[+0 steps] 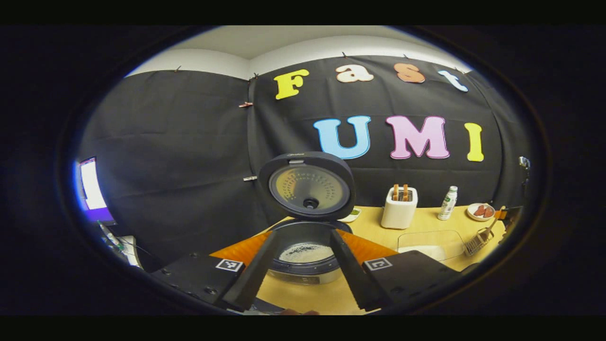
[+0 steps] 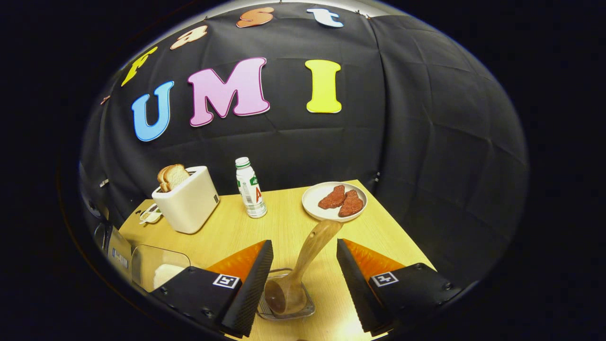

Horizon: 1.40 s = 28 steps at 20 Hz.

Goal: Close the left gripper, press the button to open the rice cooker; take a wooden spoon from the chopstick holder with the right hand, scoop a spoonful of rice and pour it into the rice cooker, then put the wooden spoon back into the chopstick holder.

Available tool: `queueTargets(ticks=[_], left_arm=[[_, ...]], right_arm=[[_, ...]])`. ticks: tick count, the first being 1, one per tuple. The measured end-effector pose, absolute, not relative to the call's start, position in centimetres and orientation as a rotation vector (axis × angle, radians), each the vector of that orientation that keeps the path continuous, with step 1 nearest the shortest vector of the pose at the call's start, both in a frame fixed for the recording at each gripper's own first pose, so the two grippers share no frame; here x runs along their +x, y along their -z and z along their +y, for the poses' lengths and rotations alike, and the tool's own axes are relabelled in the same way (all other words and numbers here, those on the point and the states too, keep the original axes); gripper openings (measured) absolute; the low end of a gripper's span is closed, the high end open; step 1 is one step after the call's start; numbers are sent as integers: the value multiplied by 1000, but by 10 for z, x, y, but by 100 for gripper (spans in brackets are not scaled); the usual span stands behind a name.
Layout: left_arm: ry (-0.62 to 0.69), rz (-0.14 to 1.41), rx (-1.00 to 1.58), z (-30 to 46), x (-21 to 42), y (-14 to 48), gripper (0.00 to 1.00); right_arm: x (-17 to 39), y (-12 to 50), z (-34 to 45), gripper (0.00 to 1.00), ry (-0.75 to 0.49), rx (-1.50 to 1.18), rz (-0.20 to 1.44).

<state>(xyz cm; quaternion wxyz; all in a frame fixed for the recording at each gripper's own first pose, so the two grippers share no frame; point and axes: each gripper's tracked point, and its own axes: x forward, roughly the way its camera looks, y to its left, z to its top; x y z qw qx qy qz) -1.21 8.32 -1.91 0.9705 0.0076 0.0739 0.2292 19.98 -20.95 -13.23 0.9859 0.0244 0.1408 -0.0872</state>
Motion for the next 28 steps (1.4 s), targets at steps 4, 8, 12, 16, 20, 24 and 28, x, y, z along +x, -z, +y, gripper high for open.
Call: queueTargets(ticks=[4, 8, 12, 16, 20, 24, 28], left_arm=[[-479, 161, 13, 81, -17, 22, 78], [-497, 173, 11, 83, -24, 27, 78], [-509, 182, 1, 87, -29, 31, 78], [-517, 194, -3, 91, -31, 35, 78], [-516, 204, -5, 93, -30, 39, 78], [-502, 215, -14, 94, -26, 43, 78], [-486, 212, -14, 95, -21, 44, 78]], right_arm=[[209, 141, -216, 85, 173, 63, 301], [217, 147, -216, 85, 158, 54, 314], [222, 149, -212, 79, 141, 54, 323], [226, 157, -211, 55, 128, 51, 354], [225, 158, -213, 33, 132, 79, 371], [221, 157, -203, 23, 114, 105, 391], [211, 147, -189, 19, 94, 86, 384]])
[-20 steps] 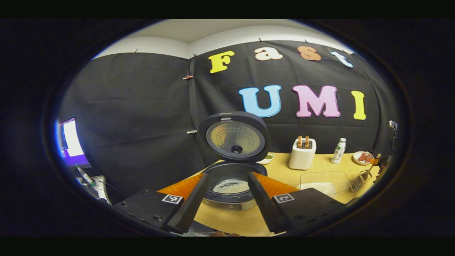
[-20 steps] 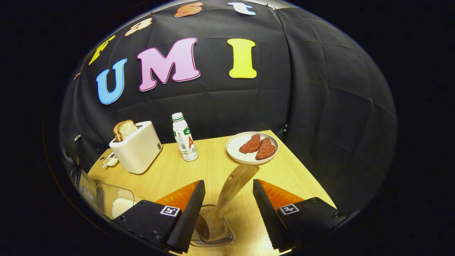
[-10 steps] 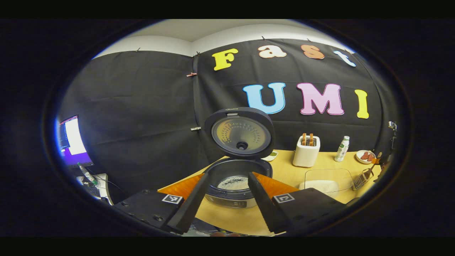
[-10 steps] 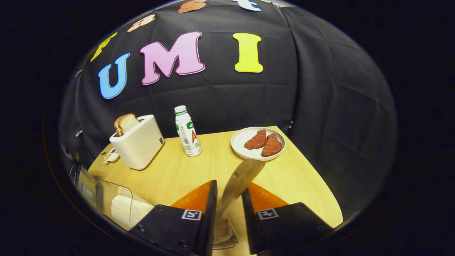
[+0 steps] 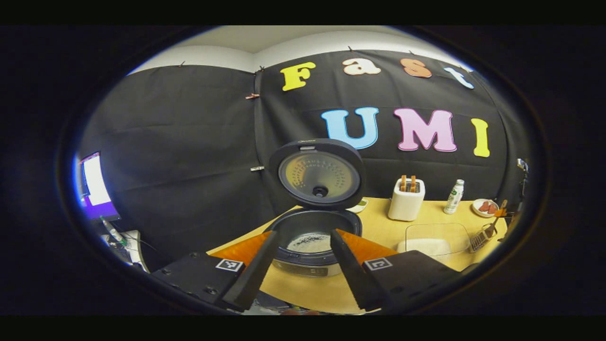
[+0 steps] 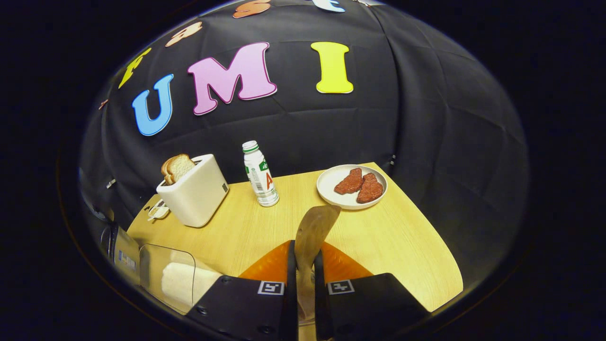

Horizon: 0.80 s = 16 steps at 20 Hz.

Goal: Close the left gripper, press the button to open the rice cooker; take a wooden spoon from the chopstick holder with the right hand, scoop a spoonful of rice and pour it into the rice cooker, then put the wooden spoon back into the chopstick holder.

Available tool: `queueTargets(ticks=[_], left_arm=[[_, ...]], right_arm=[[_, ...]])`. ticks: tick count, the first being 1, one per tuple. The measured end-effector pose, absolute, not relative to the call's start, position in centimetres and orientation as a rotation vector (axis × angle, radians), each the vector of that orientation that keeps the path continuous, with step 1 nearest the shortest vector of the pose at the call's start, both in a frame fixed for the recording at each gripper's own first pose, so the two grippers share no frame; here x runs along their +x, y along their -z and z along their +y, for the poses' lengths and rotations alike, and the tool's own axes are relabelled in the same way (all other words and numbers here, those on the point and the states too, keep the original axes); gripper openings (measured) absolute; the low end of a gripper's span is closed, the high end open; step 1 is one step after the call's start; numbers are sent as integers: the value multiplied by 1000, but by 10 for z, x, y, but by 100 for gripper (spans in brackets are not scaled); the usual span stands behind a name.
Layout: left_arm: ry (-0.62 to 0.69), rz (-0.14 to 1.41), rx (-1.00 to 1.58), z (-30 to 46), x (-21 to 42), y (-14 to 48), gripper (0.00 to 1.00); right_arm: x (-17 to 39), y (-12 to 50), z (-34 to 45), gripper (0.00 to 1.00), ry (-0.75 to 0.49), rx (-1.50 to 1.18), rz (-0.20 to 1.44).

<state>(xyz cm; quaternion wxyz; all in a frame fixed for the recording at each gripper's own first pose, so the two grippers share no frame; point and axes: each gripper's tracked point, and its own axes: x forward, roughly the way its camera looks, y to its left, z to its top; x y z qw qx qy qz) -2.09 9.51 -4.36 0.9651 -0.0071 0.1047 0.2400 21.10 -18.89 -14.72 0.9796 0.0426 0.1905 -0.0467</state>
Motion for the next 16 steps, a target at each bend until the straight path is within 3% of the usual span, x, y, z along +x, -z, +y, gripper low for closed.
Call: queueTargets(ticks=[6, 7, 8, 16], left_arm=[[-462, 220, -48, 101, -16, 54, 78], [-458, 223, -52, 102, -16, 56, 78], [-454, 225, -57, 104, -15, 57, 78], [-422, 208, -88, 121, -13, 56, 78]], right_arm=[[192, 135, -186, 18, 116, 89, 383], [189, 128, -186, 18, 123, 83, 372], [183, 118, -186, 12, 130, 85, 356], [177, 61, -162, 11, 147, 60, 223]])
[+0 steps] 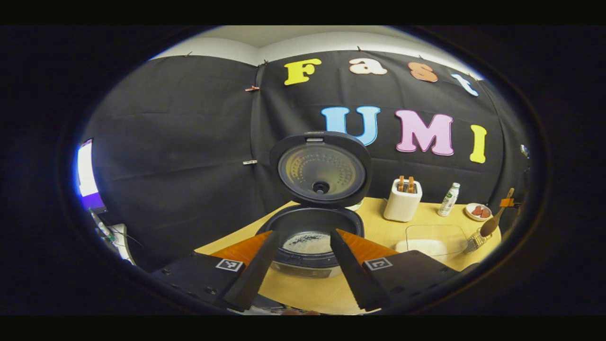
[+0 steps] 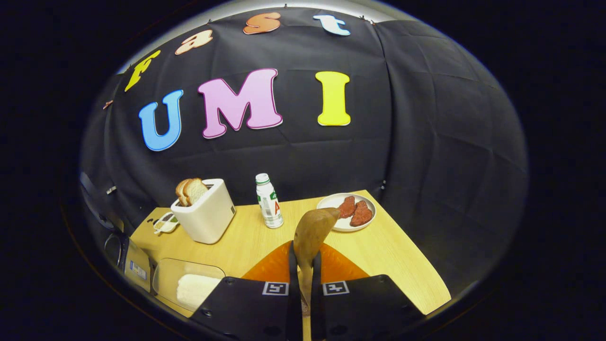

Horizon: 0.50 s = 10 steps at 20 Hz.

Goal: Close the left gripper, press the button to open the rice cooker; take a wooden spoon from the chopstick holder with the right hand, scoop a spoonful of rice and pour it into the rice cooker, then put the wooden spoon back into the chopstick holder.

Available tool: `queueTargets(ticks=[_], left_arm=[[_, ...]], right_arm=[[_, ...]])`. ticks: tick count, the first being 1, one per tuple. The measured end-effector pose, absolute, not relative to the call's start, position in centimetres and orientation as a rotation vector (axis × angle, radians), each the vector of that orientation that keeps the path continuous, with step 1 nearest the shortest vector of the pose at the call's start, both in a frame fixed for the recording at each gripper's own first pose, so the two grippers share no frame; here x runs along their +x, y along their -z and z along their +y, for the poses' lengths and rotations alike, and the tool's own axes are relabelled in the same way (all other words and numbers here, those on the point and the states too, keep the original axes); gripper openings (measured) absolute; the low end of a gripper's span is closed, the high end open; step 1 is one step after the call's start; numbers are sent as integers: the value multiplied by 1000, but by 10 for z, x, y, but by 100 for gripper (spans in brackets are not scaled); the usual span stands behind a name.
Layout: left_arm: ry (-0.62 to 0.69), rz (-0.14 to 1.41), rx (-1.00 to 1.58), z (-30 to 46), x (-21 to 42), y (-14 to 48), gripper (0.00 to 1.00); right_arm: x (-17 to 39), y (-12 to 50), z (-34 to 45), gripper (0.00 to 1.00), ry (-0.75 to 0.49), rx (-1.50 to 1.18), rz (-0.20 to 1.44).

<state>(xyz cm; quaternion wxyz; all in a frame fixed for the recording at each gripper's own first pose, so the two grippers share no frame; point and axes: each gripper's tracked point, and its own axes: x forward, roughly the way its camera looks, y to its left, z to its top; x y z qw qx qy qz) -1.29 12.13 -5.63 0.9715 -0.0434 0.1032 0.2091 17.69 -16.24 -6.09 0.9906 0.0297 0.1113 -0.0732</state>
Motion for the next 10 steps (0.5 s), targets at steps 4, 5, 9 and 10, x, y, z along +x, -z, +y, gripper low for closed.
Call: queueTargets(ticks=[4, 5, 9, 10], left_arm=[[-394, 189, -75, 126, -10, 52, 78], [-387, 186, -74, 127, -9, 51, 78], [-370, 184, -77, 133, -10, 51, 78], [-368, 188, -84, 134, -10, 54, 78]], right_arm=[[173, 25, -123, 11, 99, 72, 157], [172, 19, -111, 11, 80, 76, 146], [174, 14, -59, 11, 0, 75, 141], [174, 18, -43, 11, -23, 77, 150]])
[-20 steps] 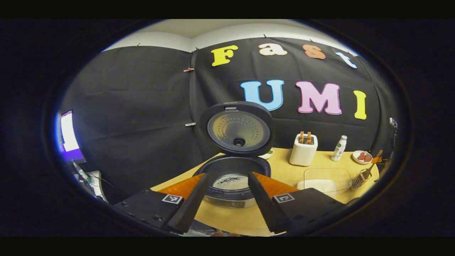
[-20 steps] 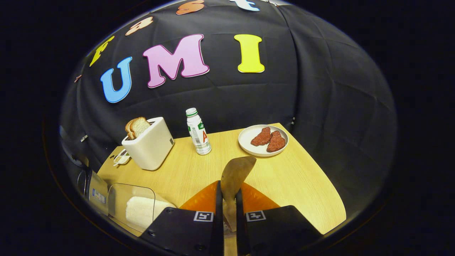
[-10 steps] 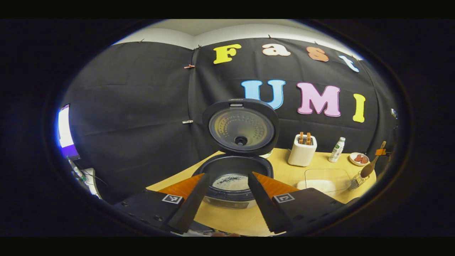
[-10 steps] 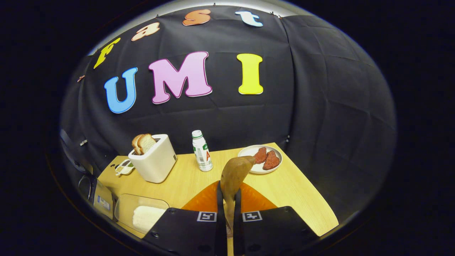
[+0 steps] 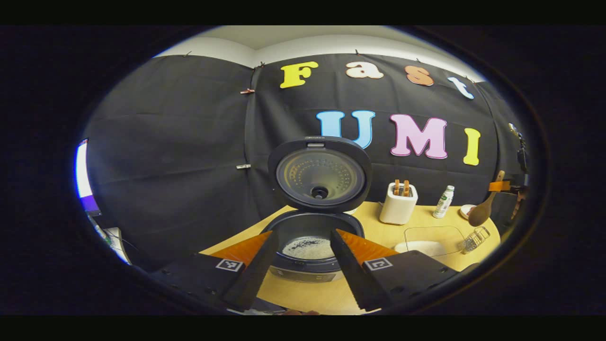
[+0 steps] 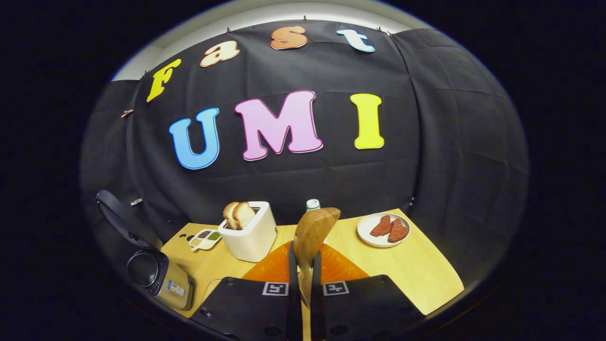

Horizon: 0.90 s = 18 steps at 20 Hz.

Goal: Close the left gripper, press the button to open the rice cooker; take a wooden spoon from the chopstick holder with the right hand, scoop a spoonful of rice and pour it into the rice cooker, then put the wooden spoon back into the chopstick holder.

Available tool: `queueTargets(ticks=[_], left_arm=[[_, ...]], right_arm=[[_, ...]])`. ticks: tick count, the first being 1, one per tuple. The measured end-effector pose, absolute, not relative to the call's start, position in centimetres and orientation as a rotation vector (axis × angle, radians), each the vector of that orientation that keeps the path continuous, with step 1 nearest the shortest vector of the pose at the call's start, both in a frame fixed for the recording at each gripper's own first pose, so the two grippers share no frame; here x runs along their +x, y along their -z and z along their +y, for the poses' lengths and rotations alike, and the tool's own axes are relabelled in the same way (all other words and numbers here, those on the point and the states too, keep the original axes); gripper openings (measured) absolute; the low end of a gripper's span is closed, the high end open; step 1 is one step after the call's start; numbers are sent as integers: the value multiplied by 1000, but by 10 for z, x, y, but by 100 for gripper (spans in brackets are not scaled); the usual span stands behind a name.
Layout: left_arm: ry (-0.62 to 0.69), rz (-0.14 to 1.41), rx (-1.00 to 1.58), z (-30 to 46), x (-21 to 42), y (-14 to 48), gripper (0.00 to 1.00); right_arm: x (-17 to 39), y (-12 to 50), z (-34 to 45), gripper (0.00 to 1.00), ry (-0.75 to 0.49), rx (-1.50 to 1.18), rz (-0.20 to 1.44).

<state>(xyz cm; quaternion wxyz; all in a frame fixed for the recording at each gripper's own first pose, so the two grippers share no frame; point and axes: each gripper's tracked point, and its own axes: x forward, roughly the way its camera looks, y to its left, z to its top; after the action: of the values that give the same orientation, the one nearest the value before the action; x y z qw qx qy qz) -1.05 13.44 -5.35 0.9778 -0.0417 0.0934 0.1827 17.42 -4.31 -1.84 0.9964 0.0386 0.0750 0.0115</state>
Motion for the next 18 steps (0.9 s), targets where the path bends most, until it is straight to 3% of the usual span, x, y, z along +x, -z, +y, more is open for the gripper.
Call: queueTargets(ticks=[8, 18], left_arm=[[-360, 174, -15, 153, -19, 46, 79], [-345, 181, -30, 165, -15, 47, 79]], right_arm=[[171, 88, 24, 11, -109, 65, 277], [158, 165, 35, 11, -118, -37, 415]])
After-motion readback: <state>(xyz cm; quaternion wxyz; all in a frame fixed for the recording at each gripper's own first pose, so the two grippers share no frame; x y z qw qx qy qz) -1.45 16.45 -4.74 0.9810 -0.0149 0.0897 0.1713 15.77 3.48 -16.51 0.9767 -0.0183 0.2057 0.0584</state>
